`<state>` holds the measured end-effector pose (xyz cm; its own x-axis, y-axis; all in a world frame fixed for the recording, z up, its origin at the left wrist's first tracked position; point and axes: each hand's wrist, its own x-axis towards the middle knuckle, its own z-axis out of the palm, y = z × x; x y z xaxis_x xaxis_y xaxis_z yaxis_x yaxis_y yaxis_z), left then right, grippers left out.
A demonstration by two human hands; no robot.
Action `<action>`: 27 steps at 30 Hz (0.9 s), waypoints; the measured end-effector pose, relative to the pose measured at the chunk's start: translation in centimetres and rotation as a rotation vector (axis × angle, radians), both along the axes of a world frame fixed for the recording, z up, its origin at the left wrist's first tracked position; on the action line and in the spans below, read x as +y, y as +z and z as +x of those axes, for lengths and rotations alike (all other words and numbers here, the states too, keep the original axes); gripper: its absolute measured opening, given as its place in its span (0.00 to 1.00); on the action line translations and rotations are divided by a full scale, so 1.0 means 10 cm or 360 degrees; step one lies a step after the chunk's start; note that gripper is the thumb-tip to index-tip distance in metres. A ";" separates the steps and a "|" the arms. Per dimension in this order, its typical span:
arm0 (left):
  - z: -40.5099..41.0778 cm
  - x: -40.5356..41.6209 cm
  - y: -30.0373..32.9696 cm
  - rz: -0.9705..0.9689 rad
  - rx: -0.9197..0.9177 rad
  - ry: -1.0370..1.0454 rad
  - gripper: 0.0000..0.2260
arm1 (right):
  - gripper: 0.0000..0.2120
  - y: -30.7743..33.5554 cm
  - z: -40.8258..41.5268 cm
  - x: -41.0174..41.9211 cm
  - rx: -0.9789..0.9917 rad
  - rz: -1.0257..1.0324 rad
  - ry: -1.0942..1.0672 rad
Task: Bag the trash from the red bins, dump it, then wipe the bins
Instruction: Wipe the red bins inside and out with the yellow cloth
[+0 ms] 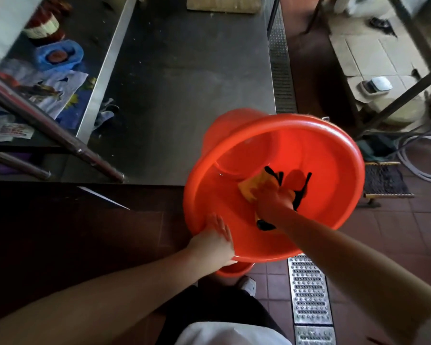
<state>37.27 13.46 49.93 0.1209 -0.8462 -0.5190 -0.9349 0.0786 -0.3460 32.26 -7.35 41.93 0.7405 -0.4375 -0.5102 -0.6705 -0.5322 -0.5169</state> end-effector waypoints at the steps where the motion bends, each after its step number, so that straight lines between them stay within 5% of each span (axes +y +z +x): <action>1: -0.02 -0.02 0.05 0.0043 -0.0016 -0.0026 0.23 | 0.16 -0.04 0.08 -0.01 0.0204 -0.0110 0.0060; 4: -0.05 -0.03 -0.04 -0.0138 0.0044 -0.0206 0.23 | 0.19 -0.28 0.28 0.00 0.0344 -0.0224 -0.0118; 13: 0.03 -0.03 -0.05 0.0141 -0.0064 -0.0034 0.28 | 0.25 -0.48 0.41 -0.03 0.0498 -0.0480 0.0433; 17: 0.03 0.04 -0.09 -0.0130 0.0112 -0.0091 0.23 | 0.26 -0.17 0.12 0.21 0.0492 -0.0465 0.0449; 22: -0.03 0.05 -0.13 -0.0031 0.0120 0.0033 0.39 | 0.29 0.22 -0.52 0.66 0.0408 -0.0531 0.0457; 27: 0.02 0.03 -0.19 -0.0106 0.0273 0.0051 0.39 | 0.28 0.48 -0.93 0.94 0.0341 -0.0551 0.0432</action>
